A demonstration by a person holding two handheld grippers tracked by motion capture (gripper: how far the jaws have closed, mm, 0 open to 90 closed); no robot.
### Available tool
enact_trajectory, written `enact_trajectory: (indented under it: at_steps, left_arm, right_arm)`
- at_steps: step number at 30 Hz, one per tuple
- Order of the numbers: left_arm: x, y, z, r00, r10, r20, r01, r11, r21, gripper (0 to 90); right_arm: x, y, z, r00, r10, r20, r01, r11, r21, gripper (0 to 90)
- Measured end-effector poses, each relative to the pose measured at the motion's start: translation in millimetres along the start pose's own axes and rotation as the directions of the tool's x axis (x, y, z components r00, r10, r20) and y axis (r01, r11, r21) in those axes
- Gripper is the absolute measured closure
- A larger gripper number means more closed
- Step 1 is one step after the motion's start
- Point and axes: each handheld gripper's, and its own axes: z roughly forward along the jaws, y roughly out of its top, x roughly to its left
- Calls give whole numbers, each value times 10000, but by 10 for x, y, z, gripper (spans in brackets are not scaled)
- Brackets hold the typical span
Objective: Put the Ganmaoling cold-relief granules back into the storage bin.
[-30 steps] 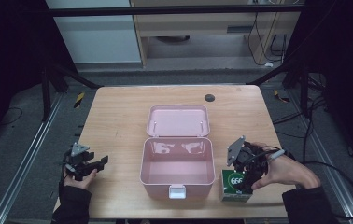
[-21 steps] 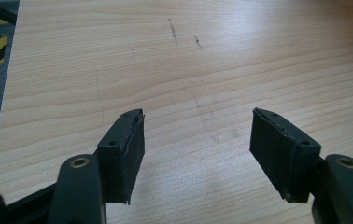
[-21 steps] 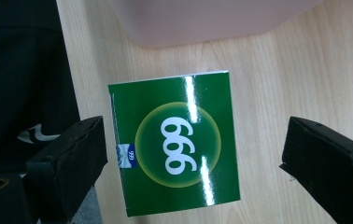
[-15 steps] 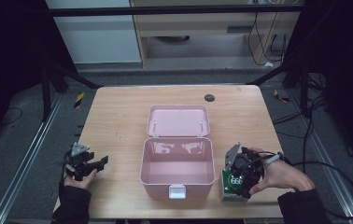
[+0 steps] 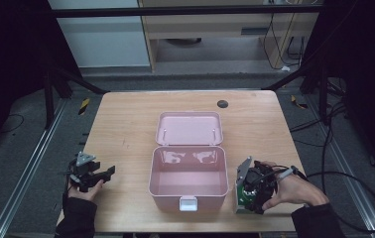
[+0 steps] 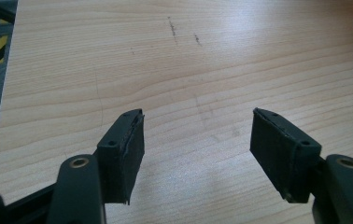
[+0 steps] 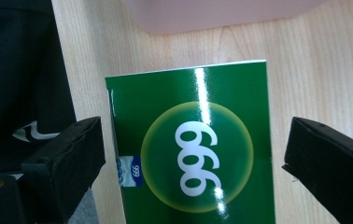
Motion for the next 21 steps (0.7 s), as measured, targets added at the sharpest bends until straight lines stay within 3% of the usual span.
enact_trajectory:
  at_steps: [21]
  left_arm:
    - [-9,-1,8,10000,18,3,-18,10000,39,346]
  right_arm:
    - [-14,-28,238,9998,-130,-119,132,9999,111,119]
